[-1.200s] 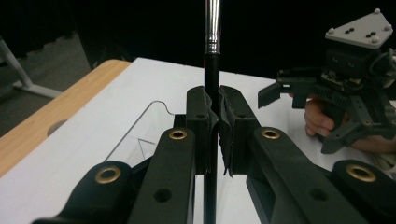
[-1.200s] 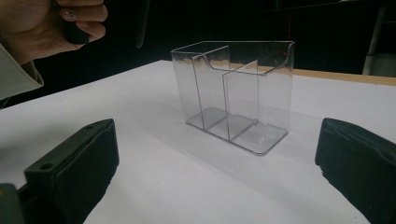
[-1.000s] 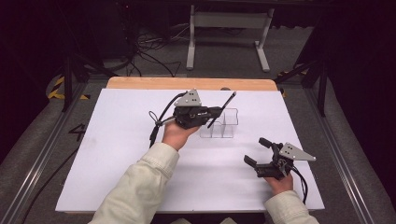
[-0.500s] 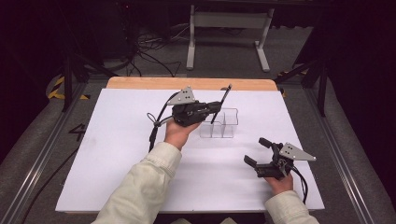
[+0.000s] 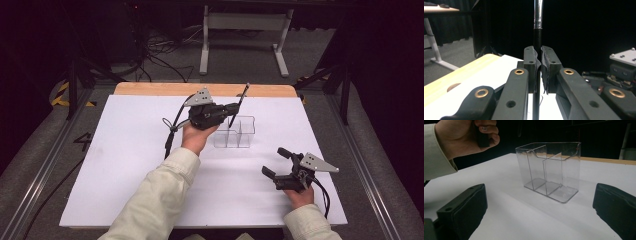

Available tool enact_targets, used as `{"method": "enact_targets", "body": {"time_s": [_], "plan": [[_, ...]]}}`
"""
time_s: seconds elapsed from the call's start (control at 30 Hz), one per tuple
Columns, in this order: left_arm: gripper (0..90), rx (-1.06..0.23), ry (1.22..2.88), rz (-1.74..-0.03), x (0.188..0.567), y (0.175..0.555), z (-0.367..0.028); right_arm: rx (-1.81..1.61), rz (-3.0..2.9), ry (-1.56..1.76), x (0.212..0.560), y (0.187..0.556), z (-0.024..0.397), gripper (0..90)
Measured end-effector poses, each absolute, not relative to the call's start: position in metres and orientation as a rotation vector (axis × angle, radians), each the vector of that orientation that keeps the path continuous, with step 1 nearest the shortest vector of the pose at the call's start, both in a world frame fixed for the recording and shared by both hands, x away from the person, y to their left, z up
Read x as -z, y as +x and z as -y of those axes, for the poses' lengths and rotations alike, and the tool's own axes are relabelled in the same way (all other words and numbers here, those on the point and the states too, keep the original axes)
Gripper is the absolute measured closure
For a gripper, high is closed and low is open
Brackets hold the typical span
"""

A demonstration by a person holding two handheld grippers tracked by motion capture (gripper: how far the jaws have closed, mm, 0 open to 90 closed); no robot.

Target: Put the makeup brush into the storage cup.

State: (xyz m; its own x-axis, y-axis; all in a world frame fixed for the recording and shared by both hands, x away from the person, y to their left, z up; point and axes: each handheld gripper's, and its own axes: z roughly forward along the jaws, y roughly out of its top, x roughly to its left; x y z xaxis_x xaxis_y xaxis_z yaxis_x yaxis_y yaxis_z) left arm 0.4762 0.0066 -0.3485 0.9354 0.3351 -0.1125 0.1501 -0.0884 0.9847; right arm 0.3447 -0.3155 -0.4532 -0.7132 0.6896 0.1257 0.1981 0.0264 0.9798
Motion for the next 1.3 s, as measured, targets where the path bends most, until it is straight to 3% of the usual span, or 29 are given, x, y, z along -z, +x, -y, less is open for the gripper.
{"method": "enact_targets", "body": {"time_s": [1.3], "plan": [[82.9,-0.212,1.697,-0.537,0.371,0.497,0.015,-1.745,-1.923,0.914,0.453,0.345,0.316,0.0]]}}
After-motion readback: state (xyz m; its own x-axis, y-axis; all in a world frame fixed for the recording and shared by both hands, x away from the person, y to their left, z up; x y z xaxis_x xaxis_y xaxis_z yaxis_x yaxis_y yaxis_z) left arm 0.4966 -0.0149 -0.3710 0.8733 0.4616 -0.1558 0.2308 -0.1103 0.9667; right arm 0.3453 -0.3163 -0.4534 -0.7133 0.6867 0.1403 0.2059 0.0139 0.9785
